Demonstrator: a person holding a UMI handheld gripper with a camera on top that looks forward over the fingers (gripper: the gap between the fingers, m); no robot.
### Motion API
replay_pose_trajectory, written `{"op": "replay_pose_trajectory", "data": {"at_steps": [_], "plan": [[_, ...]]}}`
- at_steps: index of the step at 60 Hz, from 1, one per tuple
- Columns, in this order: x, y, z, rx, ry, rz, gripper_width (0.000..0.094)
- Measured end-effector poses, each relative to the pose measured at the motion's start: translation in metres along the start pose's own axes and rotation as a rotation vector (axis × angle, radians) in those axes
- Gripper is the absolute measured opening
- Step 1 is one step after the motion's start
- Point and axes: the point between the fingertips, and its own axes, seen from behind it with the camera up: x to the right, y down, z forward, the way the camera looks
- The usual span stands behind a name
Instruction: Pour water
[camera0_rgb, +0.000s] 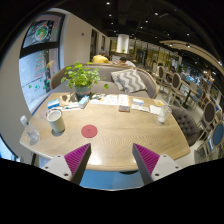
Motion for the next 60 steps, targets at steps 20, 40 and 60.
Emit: {"op": "replay_pose_trajectory", "data": {"at_steps": [20,40,60], "plan": [[-0.105,0.033,0.003,-0.016,-0.052,-0.003,0.0852],[-0.332,0.06,-0.009,0.063,-0.268,-0.016,0.0858],[-0.443,0.028,0.095,0.168,-0.305,-0.039,0.0856]]}}
